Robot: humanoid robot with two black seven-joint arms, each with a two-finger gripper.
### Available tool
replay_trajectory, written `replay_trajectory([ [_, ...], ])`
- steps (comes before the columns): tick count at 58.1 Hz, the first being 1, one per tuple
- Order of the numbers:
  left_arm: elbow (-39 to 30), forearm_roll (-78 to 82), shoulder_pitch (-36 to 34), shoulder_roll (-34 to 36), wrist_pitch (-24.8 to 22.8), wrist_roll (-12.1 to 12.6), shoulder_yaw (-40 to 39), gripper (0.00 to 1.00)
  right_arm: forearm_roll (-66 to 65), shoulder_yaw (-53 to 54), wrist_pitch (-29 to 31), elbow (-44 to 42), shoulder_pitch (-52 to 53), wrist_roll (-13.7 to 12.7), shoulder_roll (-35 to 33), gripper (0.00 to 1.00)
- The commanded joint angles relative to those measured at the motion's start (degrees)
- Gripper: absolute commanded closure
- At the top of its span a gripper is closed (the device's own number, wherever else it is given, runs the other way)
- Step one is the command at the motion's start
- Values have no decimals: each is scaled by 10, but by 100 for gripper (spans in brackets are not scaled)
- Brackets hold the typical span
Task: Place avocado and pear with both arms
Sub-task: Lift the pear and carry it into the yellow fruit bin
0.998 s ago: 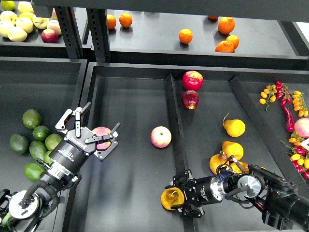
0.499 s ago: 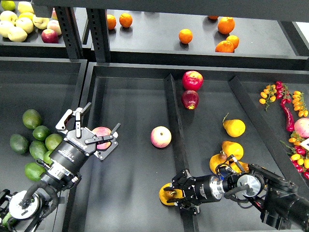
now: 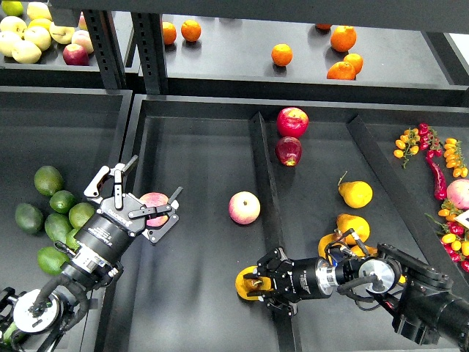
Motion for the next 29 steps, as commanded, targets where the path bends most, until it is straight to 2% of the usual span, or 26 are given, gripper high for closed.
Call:
replay_trajectory([
  [1, -1, 1, 0, 0, 0, 0, 0, 0, 0, 22, -1, 23, -4, 0, -31, 86],
  [20, -2, 1, 4, 0, -1, 0, 0, 0, 3, 19, 7, 79, -62, 0, -167, 85],
  [29, -3, 1, 4, 0, -2, 0, 0, 0, -4, 21, 8, 74, -92, 0, -176, 85],
])
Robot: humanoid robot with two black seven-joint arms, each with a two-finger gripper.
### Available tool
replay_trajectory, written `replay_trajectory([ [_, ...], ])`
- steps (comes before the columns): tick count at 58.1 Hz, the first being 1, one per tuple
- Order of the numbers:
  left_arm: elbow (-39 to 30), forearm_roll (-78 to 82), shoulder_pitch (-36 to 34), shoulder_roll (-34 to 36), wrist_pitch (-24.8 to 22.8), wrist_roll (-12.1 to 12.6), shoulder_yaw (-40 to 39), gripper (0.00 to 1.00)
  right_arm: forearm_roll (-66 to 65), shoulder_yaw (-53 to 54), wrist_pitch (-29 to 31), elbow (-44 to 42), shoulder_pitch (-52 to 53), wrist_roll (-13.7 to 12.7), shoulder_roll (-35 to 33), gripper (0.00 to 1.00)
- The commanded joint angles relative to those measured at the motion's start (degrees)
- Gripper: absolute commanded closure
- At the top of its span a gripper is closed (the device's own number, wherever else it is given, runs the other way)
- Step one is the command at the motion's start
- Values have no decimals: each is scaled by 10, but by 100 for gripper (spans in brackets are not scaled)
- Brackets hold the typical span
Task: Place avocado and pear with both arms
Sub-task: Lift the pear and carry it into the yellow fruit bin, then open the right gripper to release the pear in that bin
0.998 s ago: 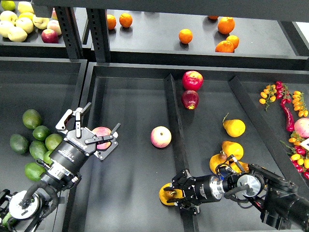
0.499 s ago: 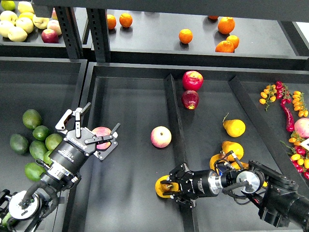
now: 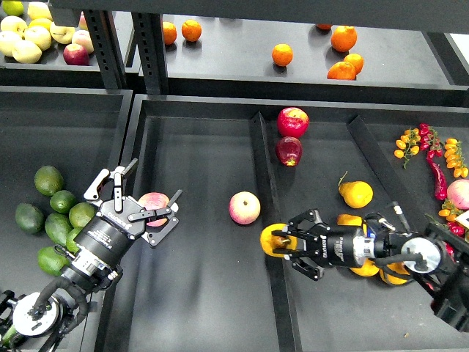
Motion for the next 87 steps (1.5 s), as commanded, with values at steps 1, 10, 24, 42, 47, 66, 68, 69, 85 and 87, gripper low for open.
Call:
replay_trajectory([
  [1, -1, 0, 1, 0, -1, 0, 0, 0, -7, 3, 0, -6, -23, 0, -7, 85],
  [10, -2, 0, 0, 0, -1, 0, 0, 0, -17, 5, 0, -43, -28, 0, 6, 84],
  [24, -3, 0, 1, 0, -1, 0, 0, 0, -31, 7, -6, -72, -29, 0, 23, 81],
  [42, -6, 0, 3, 0, -1, 0, 1, 0, -32, 18, -13, -83, -29, 0, 25, 61],
  [47, -7, 0, 6, 0, -3, 0, 0, 0, -32, 18, -25, -79, -30, 0, 23, 54],
  [66, -7, 0, 10, 0, -5, 2, 1, 0, -29, 19, -32, -50, -24, 0, 6, 28],
  [68, -7, 0, 10, 0, -5, 2, 1, 0, -26, 19, -32, -41, -23, 0, 2, 26],
  [69, -7, 0, 10, 0, -5, 2, 1, 0, -25, 19, -32, -35, -23, 0, -2, 25],
  [85, -7, 0, 10, 0, -5, 1, 1, 0, 12, 57, -36, 47, -19, 0, -17, 14],
  [87, -7, 0, 10, 0, -5, 1, 1, 0, 17, 68, -36, 52, -18, 0, -14, 9],
])
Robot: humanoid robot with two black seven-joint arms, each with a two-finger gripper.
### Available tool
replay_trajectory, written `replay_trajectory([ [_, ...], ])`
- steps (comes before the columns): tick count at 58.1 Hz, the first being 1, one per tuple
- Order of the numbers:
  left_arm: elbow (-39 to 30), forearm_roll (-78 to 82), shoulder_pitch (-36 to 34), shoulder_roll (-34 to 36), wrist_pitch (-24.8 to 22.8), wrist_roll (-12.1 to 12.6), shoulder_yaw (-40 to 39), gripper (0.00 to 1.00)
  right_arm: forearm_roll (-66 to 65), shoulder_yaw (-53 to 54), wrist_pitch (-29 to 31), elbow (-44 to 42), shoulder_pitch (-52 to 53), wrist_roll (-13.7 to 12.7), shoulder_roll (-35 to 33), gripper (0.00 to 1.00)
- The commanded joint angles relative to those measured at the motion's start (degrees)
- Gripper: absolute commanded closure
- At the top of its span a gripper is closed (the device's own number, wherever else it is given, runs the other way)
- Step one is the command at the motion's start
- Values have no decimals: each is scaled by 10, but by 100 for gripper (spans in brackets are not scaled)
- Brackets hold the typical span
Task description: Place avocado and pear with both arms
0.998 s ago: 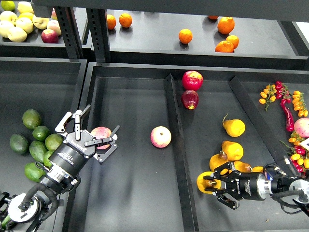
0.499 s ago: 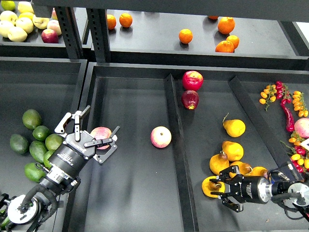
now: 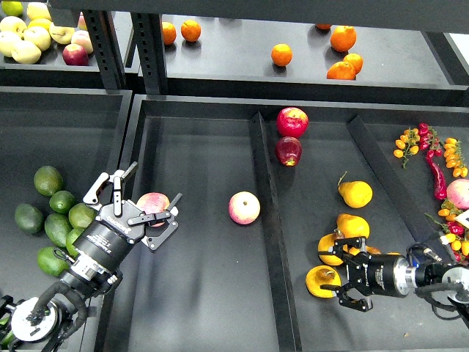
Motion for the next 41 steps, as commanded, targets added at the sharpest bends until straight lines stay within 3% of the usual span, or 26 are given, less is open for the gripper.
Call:
replay_trajectory([
  [1, 0, 0, 0, 0, 0, -1, 0, 0, 20, 25, -1, 19, 1, 0, 4, 7],
  [5, 0, 0, 0, 0, 0, 2, 1, 0, 22, 51, -1, 19, 1, 0, 12, 1],
  [26, 17, -4, -39, 0, 9, 4, -10, 0, 22, 266, -17, -17, -1, 0, 192, 1],
  [41, 76, -20, -103, 0, 9, 6, -17, 0, 21, 319, -16, -50, -1, 0, 265, 1],
])
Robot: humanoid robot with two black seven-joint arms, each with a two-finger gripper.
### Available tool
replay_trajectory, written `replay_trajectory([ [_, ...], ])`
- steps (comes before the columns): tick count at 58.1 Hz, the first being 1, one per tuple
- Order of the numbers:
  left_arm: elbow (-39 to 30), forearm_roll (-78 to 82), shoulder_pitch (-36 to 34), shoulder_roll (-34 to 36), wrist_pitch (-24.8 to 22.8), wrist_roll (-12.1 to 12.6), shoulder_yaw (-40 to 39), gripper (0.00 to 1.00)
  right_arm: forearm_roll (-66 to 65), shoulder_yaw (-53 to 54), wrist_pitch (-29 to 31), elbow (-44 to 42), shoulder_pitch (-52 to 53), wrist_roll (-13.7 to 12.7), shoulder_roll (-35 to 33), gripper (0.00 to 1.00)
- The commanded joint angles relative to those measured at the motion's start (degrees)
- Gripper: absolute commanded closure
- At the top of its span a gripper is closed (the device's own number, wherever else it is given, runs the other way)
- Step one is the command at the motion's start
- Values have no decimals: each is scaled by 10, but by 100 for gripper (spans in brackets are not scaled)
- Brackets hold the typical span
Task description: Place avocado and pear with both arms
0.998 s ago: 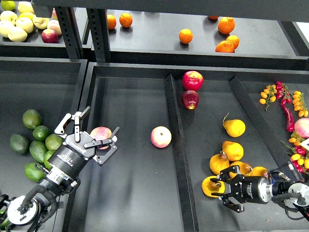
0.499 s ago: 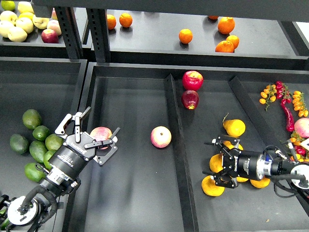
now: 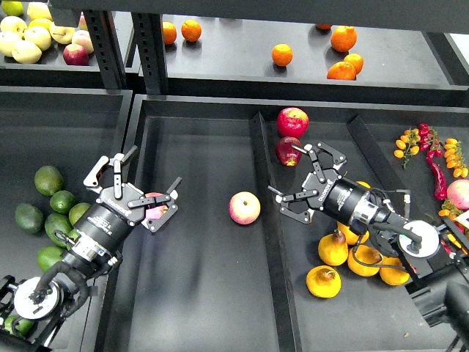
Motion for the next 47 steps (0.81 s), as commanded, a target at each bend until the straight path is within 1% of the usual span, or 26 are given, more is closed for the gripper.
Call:
replay_trajectory([
  [1, 33, -19, -33, 0, 0, 0, -2, 0, 0, 16, 1, -15, -2, 0, 31, 1],
  [8, 58, -42, -60, 0, 0, -2, -7, 0, 1, 19, 6, -17, -4, 0, 46, 1],
  [14, 78, -44, -74, 0, 0, -4, -8, 0, 2, 33, 7, -16, -23, 0, 82, 1],
  [19, 94, -45, -77, 0, -4, -6, -8, 0, 2, 64, 8, -17, -39, 0, 82, 1],
  [29, 99, -69, -77, 0, -7, -7, -18, 0, 2, 71, 8, -16, -61, 0, 82, 1],
  [31, 102, -77, -77, 0, -8, -6, -20, 0, 2, 72, 8, -15, -65, 23, 82, 1],
  [32, 103, -81, -77, 0, -8, -6, -20, 0, 2, 74, 8, -14, -68, 42, 82, 1],
  [33, 105, -84, -77, 0, -8, -6, -21, 0, 2, 74, 8, -14, -69, 49, 82, 1],
  [35, 109, -92, -78, 0, -8, -6, -22, 0, 2, 72, 8, -11, -75, 87, 82, 1],
  [36, 110, -93, -78, 0, -8, -6, -23, 0, 2, 72, 9, -11, -77, 96, 82, 1],
  [37, 112, -98, -77, 0, -8, -6, -24, 0, 2, 71, 9, -10, -80, 115, 82, 1],
  [38, 113, -99, -77, 0, -8, -6, -25, 0, 2, 71, 9, -10, -81, 122, 82, 1],
  [40, 117, -104, -77, 0, -8, -6, -26, 0, 3, 70, 10, -5, -87, 152, 82, 1],
  [41, 118, -105, -77, 0, -8, -6, -26, 0, 3, 70, 10, -5, -89, 158, 82, 1],
  [42, 121, -107, -77, 0, -8, -6, -26, 0, 5, 69, 10, -3, -93, 171, 82, 1],
  [44, 123, -108, -77, 0, -8, -6, -25, 0, 12, 68, 16, 0, -101, 185, 82, 1],
  [47, 128, -112, -77, 0, -8, -7, -24, 0, 24, 67, 22, 1, -109, 190, 82, 1],
])
